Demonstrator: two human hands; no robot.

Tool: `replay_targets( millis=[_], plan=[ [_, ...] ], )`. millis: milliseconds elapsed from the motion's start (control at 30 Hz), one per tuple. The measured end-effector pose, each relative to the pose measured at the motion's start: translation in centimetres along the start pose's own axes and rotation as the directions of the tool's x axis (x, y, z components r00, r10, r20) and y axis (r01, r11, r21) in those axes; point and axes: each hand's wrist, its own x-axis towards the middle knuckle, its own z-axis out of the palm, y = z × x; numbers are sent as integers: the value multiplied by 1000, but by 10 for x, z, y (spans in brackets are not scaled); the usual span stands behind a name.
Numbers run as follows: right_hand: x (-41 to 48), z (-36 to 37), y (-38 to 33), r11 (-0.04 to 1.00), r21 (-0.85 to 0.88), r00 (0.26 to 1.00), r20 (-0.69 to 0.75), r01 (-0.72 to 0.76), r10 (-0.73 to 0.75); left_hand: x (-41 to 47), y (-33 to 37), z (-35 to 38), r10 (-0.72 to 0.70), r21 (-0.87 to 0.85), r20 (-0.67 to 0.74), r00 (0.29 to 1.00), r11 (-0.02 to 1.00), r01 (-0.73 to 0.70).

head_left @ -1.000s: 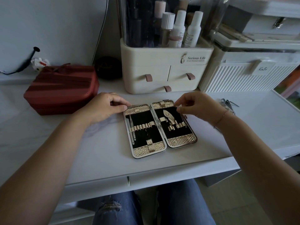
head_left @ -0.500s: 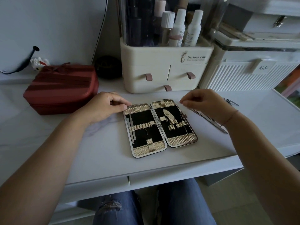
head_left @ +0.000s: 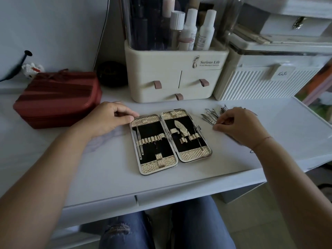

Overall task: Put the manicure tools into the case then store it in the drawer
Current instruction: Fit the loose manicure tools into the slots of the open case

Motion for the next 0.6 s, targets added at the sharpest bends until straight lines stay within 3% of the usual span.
replay_targets(
  millis=[233,600],
  plan=[
    [6,-1,-11,996,-49,996,53,-73,76,0,0,-1,-3,1,11,1000,1000,3],
    [9,-6,-15,998,-17,991,121,-62,63,-1,1,0,-17,-25,4,1000,1000,17]
  ],
)
